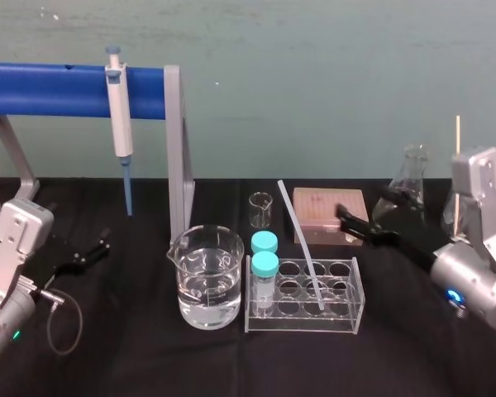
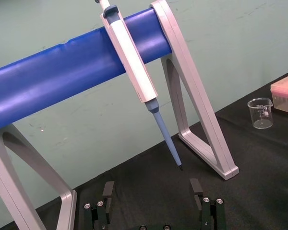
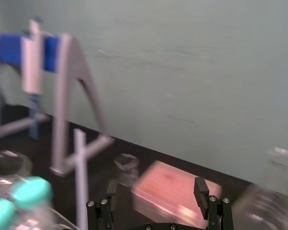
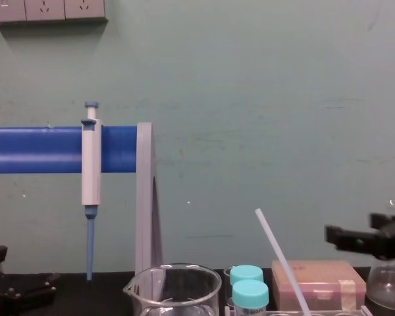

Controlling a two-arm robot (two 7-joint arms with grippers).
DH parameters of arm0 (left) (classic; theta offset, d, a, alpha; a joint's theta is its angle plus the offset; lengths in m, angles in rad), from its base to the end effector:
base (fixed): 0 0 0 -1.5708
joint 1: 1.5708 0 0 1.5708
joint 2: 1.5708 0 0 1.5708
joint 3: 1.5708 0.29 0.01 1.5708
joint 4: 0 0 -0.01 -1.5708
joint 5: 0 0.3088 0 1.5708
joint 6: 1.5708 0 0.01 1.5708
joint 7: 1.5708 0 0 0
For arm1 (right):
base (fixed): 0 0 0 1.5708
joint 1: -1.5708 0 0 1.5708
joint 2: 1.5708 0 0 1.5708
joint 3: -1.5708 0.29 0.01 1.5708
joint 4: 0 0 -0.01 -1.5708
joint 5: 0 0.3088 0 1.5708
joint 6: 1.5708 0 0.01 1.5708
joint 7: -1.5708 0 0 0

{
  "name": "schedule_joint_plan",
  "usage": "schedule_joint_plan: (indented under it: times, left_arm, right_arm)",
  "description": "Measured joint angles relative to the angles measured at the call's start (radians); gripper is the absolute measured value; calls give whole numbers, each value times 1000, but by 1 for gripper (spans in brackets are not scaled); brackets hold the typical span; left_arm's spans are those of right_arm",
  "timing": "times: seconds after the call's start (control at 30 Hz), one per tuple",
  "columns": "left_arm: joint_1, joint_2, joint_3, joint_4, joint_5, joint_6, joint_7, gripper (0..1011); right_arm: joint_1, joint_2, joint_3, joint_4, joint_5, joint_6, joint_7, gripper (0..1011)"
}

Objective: Pick up the stirring rod with one hand, then place it down.

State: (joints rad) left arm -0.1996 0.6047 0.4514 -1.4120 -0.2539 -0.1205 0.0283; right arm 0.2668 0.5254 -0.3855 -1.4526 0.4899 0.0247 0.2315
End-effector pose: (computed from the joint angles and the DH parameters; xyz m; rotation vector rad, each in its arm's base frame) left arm 0.3581 0.0827 -0.3022 0.3045 -0.2851 1.2480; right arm 0.3840 -0.0635 -0.2616 -0.1116 -0.0233 -1.0704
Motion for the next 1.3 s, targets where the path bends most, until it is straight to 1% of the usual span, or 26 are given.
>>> schedule_joint_plan:
  times: [0.07,0.13,0.2,0.33,0.47,0.63,0.67,0.83,1.0,1.07,1.3]
  left_arm:
    - [0,0,0,0,0,0,0,1000]
    - [0,0,0,0,0,0,0,1000]
    - [0,0,0,0,0,0,0,1000]
    - [0,0,0,0,0,0,0,1000]
    - [0,0,0,0,0,0,0,1000]
    - [0,0,0,0,0,0,0,1000]
    - [0,0,0,0,0,0,0,1000]
    - [0,0,0,0,0,0,0,1000]
    - [0,0,0,0,0,0,0,1000]
    - [0,0,0,0,0,0,0,1000]
    - [0,0,0,0,0,0,0,1000]
  right_arm:
    - [17,-13,0,-8,29,25,47,1000]
    - [34,-26,-5,-12,44,41,85,1000]
    - [45,-34,-8,-13,49,48,107,1000]
    - [76,-57,-24,-5,48,63,155,1000]
    - [104,-78,-40,19,31,84,172,1000]
    - [144,-112,-61,69,1,113,170,1000]
    - [156,-124,-67,87,-8,121,168,1000]
    - [188,-159,-81,132,-29,141,168,1000]
    - [197,-176,-86,151,-44,161,164,1000]
    - [198,-183,-86,158,-52,178,155,1000]
    - [197,-194,-76,166,-66,198,147,1000]
